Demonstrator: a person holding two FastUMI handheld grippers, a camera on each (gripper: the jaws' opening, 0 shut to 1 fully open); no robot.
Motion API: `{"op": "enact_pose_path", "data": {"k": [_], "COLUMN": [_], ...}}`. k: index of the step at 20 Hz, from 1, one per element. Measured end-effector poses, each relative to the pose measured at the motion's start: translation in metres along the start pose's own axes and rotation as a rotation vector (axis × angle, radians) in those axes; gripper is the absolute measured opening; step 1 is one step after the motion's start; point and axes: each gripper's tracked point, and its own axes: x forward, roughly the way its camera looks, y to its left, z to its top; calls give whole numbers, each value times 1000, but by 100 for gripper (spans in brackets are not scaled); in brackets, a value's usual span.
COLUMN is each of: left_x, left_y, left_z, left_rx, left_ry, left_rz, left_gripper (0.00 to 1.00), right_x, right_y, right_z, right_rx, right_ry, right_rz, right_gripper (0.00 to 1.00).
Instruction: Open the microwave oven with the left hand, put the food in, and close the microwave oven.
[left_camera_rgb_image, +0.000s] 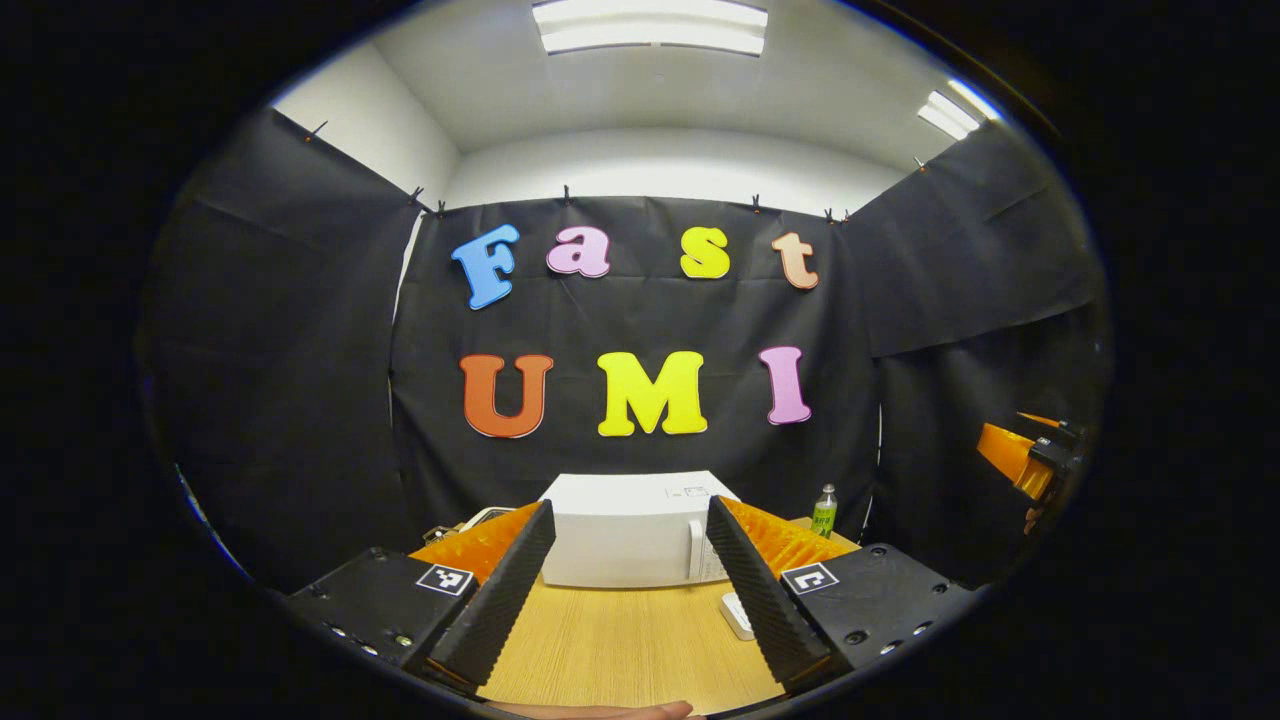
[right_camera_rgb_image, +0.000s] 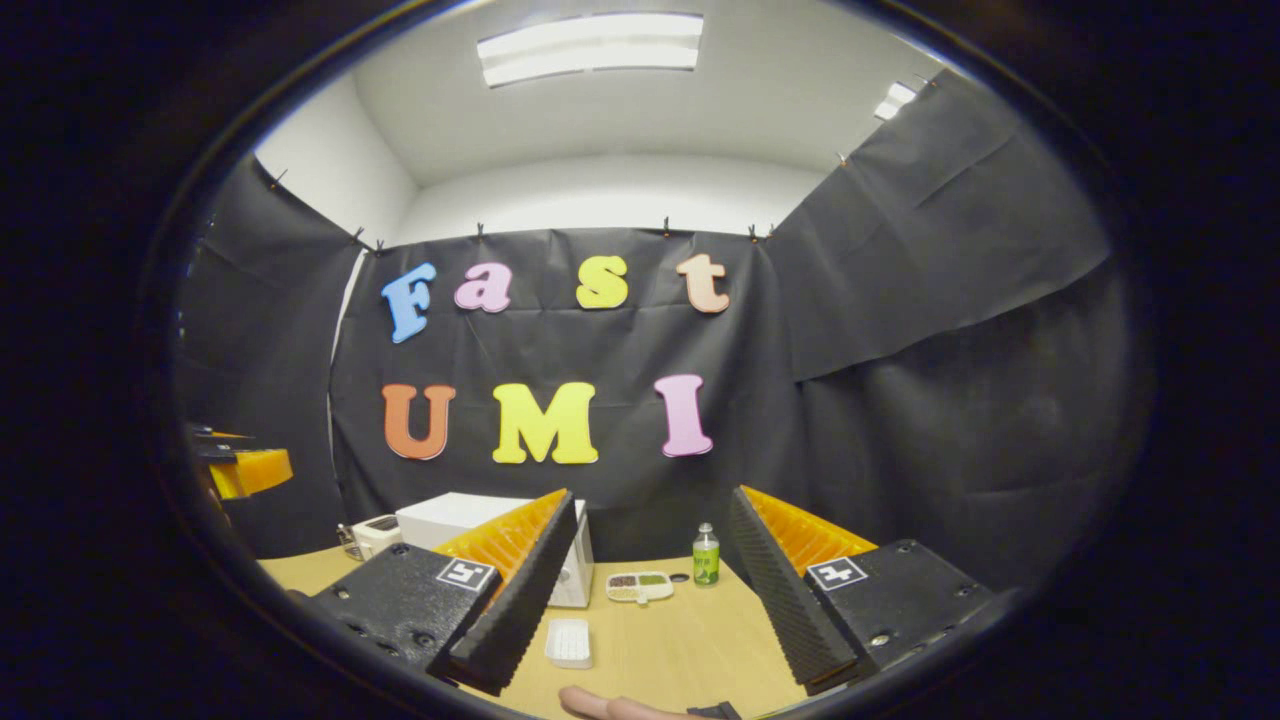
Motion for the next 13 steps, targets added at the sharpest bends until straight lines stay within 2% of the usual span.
{"op": "enact_pose_path", "data": {"k": [1, 2, 3, 4, 8, 9, 10, 11, 12, 13], "left_x": [0, -1, 0, 0, -2, -1, -2, -1, 0, -1], "left_y": [-2, -2, -2, -3, -7, -7, -9, -8, -8, -8], "left_z": [-1, -1, 1, 1, 0, 0, -1, -2, -3, -3], "left_rx": [0, 3, 6, 8, 18, 21, 24, 26, 28, 28], "left_ry": [2, 2, -1, -4, -8, -8, -6, -4, -1, 0], "left_rz": [-4, -5, -6, -7, -12, -11, -11, -11, -11, -10], "left_gripper": [86, 86, 96, 96, 96, 96, 86, 86, 86, 86], "right_x": [-1, 1, 0, 0, 1, 1, 1, 1, 1, 2], "right_y": [1, 2, 2, 2, 1, 1, 2, 2, 2, 2], "right_z": [0, 0, 0, 0, -3, -4, -5, -6, -7, -7], "right_rx": [2, 4, 4, 4, 3, 2, 1, 0, -1, -1], "right_ry": [-1, -3, -4, -3, 3, 5, 6, 9, 12, 13], "right_rz": [4, 6, 7, 7, 7, 8, 9, 10, 10, 11], "right_gripper": [91, 98, 98, 91, 91, 98, 91, 91, 98, 98]}}
